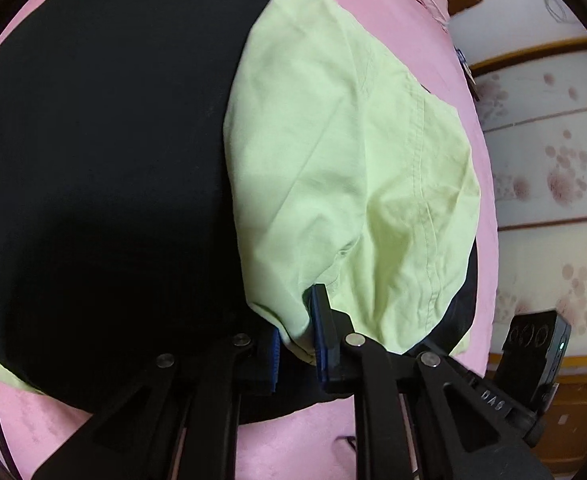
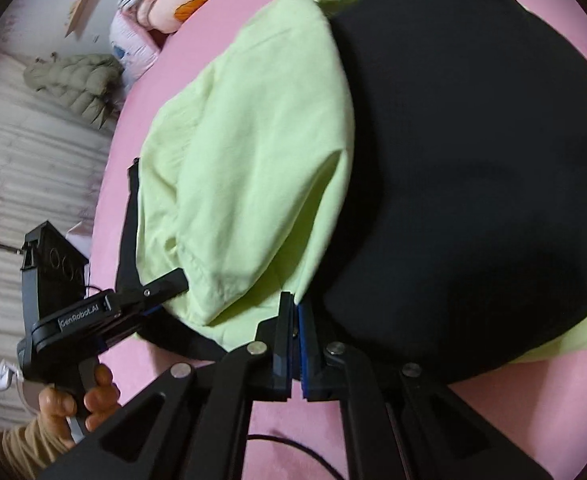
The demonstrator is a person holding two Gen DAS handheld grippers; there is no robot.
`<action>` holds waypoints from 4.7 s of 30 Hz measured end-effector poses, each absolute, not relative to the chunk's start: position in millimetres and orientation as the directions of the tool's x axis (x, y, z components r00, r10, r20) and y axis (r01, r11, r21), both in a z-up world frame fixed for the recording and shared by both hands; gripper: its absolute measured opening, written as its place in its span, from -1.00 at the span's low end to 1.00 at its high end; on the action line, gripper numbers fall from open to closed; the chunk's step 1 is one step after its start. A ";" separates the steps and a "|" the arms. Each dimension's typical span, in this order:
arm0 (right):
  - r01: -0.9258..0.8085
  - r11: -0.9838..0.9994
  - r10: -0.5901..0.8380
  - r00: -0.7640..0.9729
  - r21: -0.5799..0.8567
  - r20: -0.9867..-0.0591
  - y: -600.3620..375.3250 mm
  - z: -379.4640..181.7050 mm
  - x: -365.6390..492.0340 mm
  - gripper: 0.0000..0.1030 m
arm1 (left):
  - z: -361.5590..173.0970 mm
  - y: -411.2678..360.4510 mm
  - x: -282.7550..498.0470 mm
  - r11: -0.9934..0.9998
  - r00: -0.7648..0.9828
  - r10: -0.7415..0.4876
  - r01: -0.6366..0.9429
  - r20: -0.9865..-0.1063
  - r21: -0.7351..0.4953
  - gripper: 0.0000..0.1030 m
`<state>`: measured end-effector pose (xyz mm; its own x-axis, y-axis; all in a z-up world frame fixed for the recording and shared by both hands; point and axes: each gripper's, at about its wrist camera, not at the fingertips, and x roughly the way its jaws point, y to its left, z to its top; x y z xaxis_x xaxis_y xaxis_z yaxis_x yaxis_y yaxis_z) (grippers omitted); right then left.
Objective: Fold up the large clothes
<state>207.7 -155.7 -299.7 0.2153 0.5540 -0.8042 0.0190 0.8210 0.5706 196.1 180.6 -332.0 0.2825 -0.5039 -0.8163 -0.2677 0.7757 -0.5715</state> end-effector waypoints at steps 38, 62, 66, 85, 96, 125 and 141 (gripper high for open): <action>-0.323 0.828 0.505 0.072 0.459 -0.860 -73.6 -203.0 142.3 -0.86 | -292.4 239.9 96.8 0.677 0.305 -0.499 -0.447 -0.811 -0.585 0.41; -0.376 0.835 0.497 0.204 0.401 -0.843 -42.7 -200.0 180.5 -0.86 | -324.3 265.3 167.8 0.459 0.676 -0.479 -0.352 -0.561 -0.816 -0.53; -0.351 0.870 0.452 0.291 0.346 -0.843 -42.6 -191.8 193.5 -0.86 | -300.7 251.3 174.8 0.622 0.639 -0.423 -0.311 -0.642 -0.719 -0.81; -0.189 0.938 0.342 0.398 0.289 -0.851 -54.1 -291.5 234.2 -0.93 | -197.9 147.4 212.5 0.927 0.640 -0.322 0.065 -0.698 -0.369 -0.84; 0.038 0.710 0.624 0.428 0.703 -0.653 -158.7 -307.3 201.6 -0.94 | -143.0 -43.2 199.3 0.790 0.639 -0.311 0.585 -0.703 0.182 -0.84; 0.116 0.900 0.313 0.501 0.421 -0.807 -354.3 -239.2 134.3 -0.15 | -157.6 -126.0 193.2 0.833 0.483 -0.376 0.551 -0.791 -0.060 0.25; -0.284 0.911 0.386 0.338 0.298 -0.858 -302.6 -262.9 238.9 -0.76 | -279.8 33.8 234.3 0.858 0.390 -0.381 -0.189 -0.838 -0.478 0.25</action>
<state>238.9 -302.6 -262.8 0.3379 0.3858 -0.8585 -0.2843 0.9113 0.2977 234.3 33.8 -279.8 0.3903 -0.3810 -0.8382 -0.1893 0.8577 -0.4780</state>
